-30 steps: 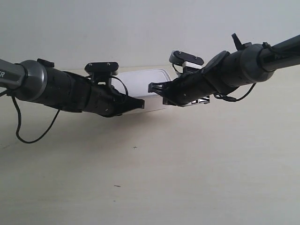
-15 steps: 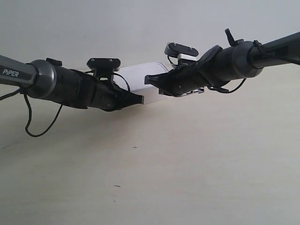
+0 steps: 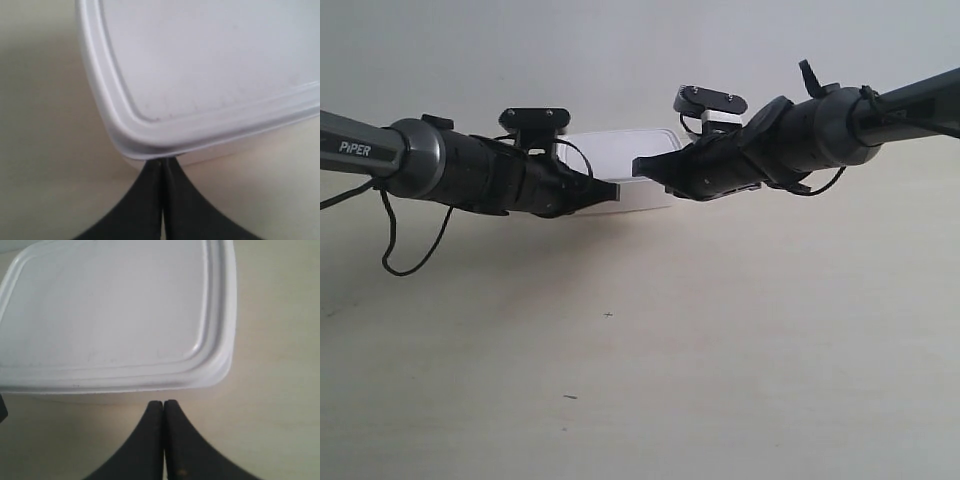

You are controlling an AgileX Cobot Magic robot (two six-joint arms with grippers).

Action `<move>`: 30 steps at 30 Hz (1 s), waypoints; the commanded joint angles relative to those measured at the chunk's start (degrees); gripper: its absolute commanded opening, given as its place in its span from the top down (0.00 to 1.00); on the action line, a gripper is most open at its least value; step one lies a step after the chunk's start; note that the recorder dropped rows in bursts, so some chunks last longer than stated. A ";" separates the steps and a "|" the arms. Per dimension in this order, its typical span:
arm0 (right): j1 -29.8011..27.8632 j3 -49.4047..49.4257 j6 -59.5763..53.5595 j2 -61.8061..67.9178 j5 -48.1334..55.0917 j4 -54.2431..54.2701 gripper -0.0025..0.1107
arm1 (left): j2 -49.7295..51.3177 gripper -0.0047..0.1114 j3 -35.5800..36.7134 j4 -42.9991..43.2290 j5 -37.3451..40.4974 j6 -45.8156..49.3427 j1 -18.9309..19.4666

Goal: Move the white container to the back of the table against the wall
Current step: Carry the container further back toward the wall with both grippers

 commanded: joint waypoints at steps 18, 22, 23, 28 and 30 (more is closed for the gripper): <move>-0.30 -0.54 -0.59 1.47 -5.10 -2.68 0.98 | 3.21 0.96 -4.60 0.14 1.81 0.01 0.61; -0.30 -1.30 -0.59 2.11 -5.40 -2.68 0.98 | 3.21 0.96 -5.26 1.49 1.81 0.13 0.61; -0.30 -1.74 -0.59 2.28 -5.27 -2.68 0.98 | 3.21 0.96 -5.40 1.61 1.81 0.13 0.61; -0.30 -4.83 -0.59 3.73 -4.68 -2.68 0.98 | 3.21 0.96 -5.64 2.95 1.81 0.13 0.61; -0.30 -6.29 -0.59 4.36 -3.79 -2.68 0.98 | 3.21 0.96 -5.64 3.16 1.08 0.13 0.61</move>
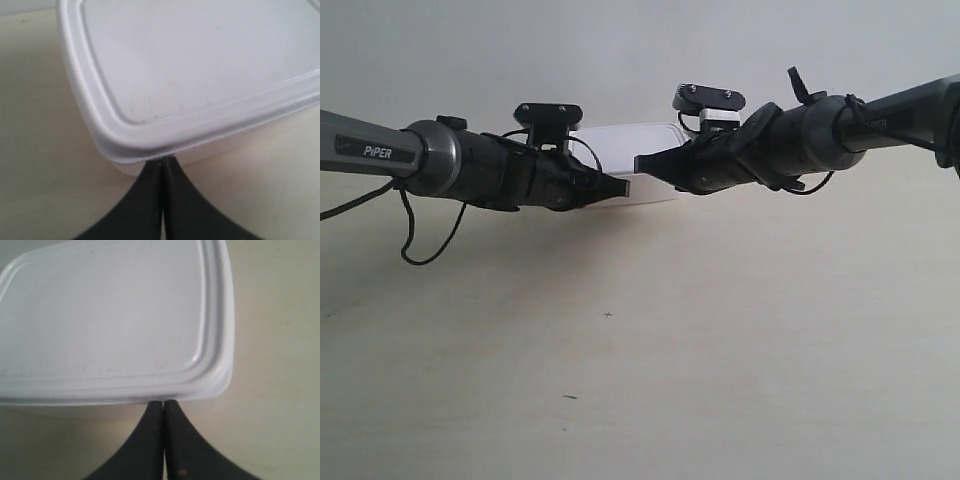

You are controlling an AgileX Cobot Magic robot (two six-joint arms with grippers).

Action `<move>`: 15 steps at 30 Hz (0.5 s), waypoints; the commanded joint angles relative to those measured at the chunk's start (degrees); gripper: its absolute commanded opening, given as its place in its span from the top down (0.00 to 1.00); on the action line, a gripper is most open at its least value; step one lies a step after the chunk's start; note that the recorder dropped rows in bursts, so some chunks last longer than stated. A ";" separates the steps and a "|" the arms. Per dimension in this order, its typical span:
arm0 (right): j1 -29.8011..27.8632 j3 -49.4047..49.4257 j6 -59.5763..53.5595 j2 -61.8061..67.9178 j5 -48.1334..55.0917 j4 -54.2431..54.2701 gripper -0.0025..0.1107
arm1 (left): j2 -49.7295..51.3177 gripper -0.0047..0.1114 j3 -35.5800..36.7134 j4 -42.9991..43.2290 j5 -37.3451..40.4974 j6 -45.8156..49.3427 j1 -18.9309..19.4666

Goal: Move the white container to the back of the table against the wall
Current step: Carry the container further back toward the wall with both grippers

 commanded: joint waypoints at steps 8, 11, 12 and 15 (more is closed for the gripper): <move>-0.30 -3.55 -0.59 1.79 0.44 -0.66 0.98 | 1.07 0.96 -1.32 2.07 -1.29 0.02 0.45; -0.30 -3.55 -0.59 1.79 0.34 -0.77 0.98 | 1.79 0.96 -2.61 2.07 -1.23 0.02 0.56; -0.30 -3.55 -0.59 1.79 0.34 -0.77 0.98 | 1.90 0.96 -2.96 2.07 -1.23 0.02 0.65; -0.30 -3.55 -0.59 1.90 -0.50 -1.93 0.98 | 2.61 0.96 -4.27 2.07 -1.23 0.02 1.13</move>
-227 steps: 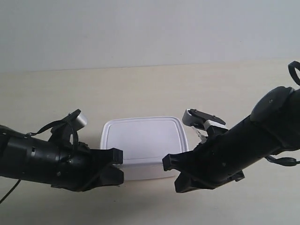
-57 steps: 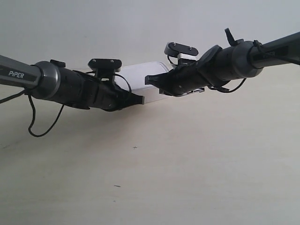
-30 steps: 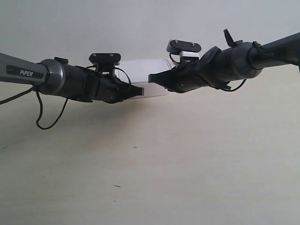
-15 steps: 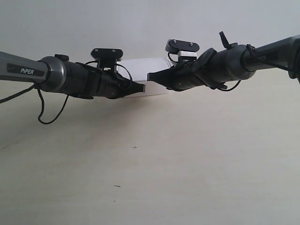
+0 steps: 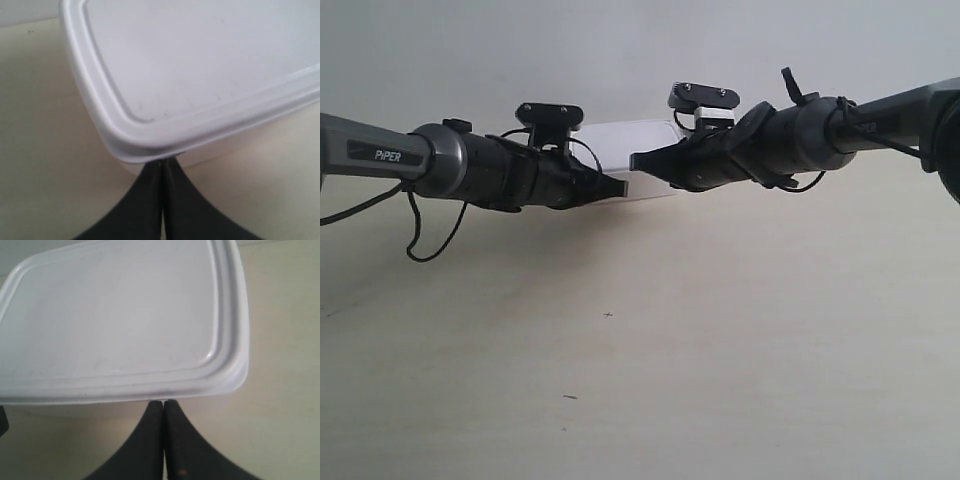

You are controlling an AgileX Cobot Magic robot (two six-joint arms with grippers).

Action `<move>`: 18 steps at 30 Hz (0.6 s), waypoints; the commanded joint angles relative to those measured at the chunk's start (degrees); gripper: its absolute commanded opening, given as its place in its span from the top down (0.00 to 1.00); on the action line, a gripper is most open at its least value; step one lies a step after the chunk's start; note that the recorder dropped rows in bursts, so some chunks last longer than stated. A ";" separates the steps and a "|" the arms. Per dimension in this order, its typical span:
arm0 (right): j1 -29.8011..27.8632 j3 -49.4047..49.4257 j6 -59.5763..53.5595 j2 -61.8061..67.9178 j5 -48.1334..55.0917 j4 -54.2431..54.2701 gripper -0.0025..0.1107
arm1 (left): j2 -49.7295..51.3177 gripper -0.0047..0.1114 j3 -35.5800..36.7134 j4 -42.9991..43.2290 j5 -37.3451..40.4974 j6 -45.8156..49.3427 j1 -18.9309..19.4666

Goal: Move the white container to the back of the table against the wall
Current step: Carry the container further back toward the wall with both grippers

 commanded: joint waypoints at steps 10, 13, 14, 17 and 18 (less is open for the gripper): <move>-0.30 -4.33 -1.57 2.45 -1.45 -1.82 0.98 | 2.71 0.96 -5.33 -0.06 0.60 0.02 0.85; -0.30 -5.78 -1.57 3.28 -1.45 -1.82 0.98 | 2.99 0.96 -6.18 0.11 0.60 0.02 1.42; -0.30 -6.08 -1.57 3.57 -1.45 -1.82 0.98 | 3.20 0.96 -6.52 0.11 0.60 0.02 1.60; -0.30 -6.92 -1.57 4.32 -1.45 -1.82 0.98 | 3.80 0.96 -7.78 0.11 0.96 0.02 2.27; -0.30 -7.07 -1.57 4.48 -1.45 -1.82 0.98 | 3.94 0.96 -7.88 0.11 1.23 0.02 2.51</move>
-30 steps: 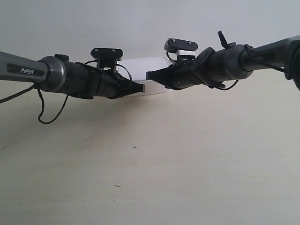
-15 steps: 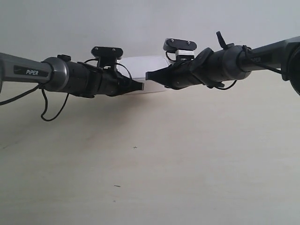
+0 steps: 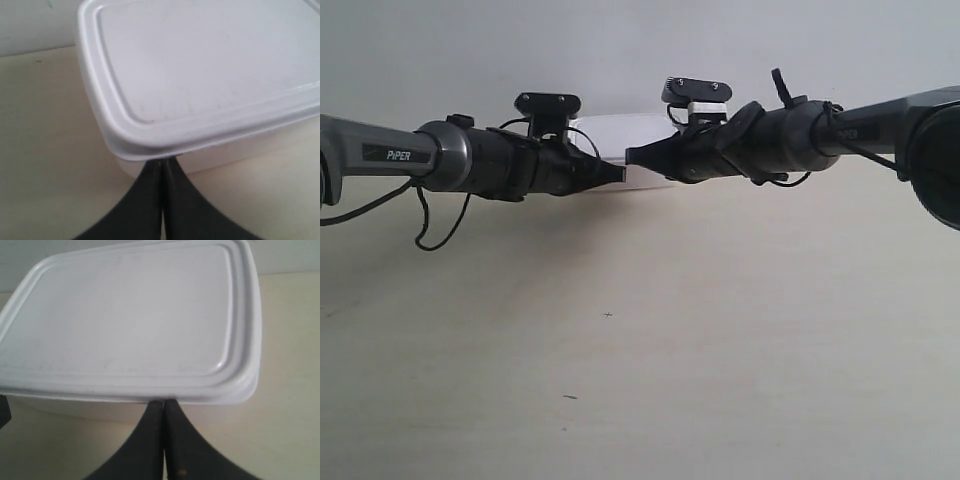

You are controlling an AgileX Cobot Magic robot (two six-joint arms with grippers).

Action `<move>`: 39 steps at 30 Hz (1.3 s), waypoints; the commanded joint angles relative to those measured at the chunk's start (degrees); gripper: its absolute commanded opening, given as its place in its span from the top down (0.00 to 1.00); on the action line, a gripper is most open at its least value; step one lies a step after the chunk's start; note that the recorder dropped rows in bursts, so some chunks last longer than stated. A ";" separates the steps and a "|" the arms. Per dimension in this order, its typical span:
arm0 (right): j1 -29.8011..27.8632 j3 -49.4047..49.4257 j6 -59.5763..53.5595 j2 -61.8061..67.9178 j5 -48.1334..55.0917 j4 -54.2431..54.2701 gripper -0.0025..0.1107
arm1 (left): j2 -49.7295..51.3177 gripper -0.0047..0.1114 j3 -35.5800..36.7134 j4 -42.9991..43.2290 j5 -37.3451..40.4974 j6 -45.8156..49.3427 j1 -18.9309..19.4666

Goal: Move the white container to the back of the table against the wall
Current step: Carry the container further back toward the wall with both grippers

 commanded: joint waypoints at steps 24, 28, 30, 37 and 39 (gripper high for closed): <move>-2.11 -1.18 -0.62 2.19 -4.11 -0.62 0.98 | 4.82 0.96 -7.94 -1.54 5.60 -0.20 2.11; -2.11 -1.18 -0.62 2.31 -4.41 -0.62 0.98 | 4.96 0.96 -7.94 -1.54 7.26 -0.20 2.11; -2.11 -1.48 -0.62 2.91 -4.74 -0.62 0.98 | 4.96 0.96 -7.94 -1.54 7.26 -0.20 2.11; -2.11 -7.50 -0.62 6.11 -3.04 -0.62 0.98 | 4.96 0.96 -7.94 -1.54 7.59 -0.06 2.44; -2.11 -7.50 -0.62 6.11 -3.04 -0.62 0.98 | 4.96 0.96 -7.94 -1.54 7.61 -0.06 2.70</move>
